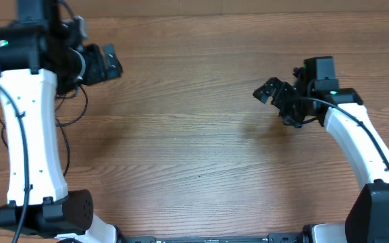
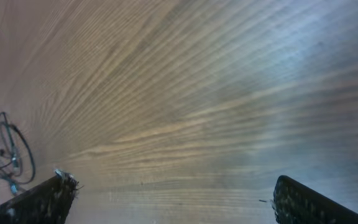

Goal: Untangle cables

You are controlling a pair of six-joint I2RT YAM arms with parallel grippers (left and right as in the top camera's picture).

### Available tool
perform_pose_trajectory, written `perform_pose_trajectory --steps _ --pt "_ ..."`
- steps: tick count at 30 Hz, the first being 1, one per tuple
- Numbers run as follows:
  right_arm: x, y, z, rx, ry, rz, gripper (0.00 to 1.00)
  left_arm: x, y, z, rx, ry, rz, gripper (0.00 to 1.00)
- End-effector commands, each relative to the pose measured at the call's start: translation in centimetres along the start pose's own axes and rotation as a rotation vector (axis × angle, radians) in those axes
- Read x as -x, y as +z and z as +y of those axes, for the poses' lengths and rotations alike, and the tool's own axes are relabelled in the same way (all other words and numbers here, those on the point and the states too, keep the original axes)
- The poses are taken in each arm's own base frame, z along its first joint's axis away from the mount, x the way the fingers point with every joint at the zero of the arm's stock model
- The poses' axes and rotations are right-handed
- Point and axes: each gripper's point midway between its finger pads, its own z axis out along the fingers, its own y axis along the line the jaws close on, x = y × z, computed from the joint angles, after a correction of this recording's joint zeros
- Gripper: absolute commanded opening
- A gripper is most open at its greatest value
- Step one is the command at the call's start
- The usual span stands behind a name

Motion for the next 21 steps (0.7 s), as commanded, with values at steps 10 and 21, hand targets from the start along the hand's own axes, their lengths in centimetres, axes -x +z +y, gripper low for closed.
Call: perform_pose_trajectory --steps 10,21 --pt "-6.5 -2.9 -8.4 -0.395 0.025 0.235 0.98 -8.6 4.7 3.7 0.153 -0.029 0.383 1.0" --pt "-8.9 -4.8 -8.6 -0.317 -0.034 0.106 1.0 -11.3 3.0 3.9 0.119 0.0 0.208 0.99"
